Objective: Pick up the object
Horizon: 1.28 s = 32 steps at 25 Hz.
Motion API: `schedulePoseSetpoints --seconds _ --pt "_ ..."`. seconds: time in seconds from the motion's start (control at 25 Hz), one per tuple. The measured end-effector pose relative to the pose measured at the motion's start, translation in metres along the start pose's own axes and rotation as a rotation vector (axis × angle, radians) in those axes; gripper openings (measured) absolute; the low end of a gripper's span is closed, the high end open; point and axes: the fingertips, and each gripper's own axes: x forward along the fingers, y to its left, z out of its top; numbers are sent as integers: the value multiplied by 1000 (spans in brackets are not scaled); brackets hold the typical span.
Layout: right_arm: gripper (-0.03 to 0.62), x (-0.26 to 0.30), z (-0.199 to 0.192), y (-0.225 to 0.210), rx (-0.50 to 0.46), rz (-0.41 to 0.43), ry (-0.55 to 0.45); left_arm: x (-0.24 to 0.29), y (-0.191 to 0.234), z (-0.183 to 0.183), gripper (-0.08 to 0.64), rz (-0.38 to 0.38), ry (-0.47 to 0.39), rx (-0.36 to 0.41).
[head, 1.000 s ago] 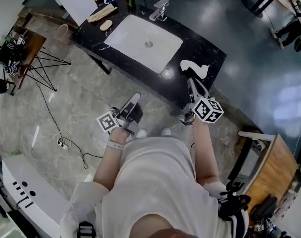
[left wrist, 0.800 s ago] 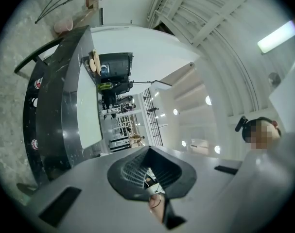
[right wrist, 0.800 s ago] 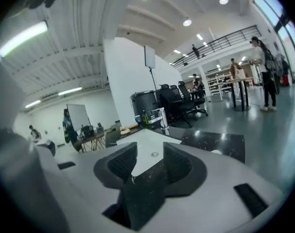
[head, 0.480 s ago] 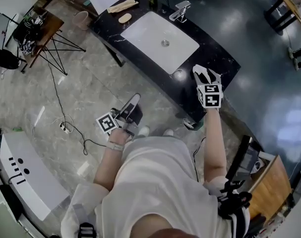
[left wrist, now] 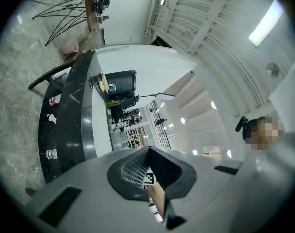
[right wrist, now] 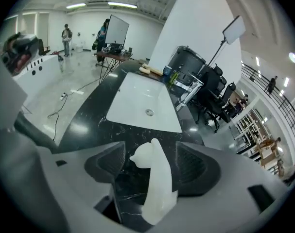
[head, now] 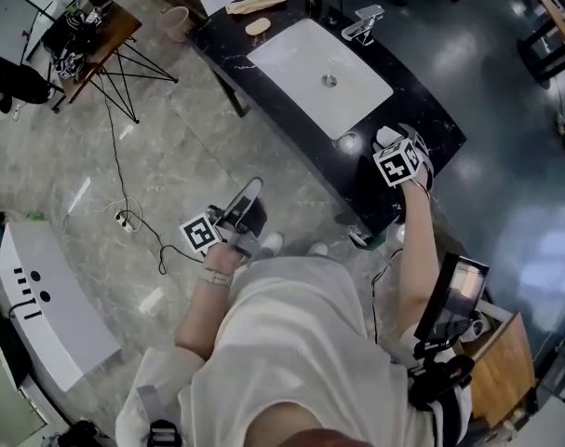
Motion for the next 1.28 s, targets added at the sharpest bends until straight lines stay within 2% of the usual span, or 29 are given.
schedulePoseSetpoints --seconds 0.28,0.52,0.68,0.88,1.08,1.28 --pt "308 30 -18 3 -142 48 129 -12 2 4 6 18 -45 10" --pt "310 52 -35 7 -201 125 218 -20 4 11 6 31 -83 15" --pt "310 61 -33 1 -213 133 229 -21 5 12 6 34 -98 22" --pt "310 75 -46 0 -292 129 305 -20 4 12 6 36 -99 21" --pt "310 76 -44 -1 -278 169 303 -17 5 11 6 38 -103 21" --pt "308 75 -44 3 -301 136 298 -13 6 7 6 33 -81 15"
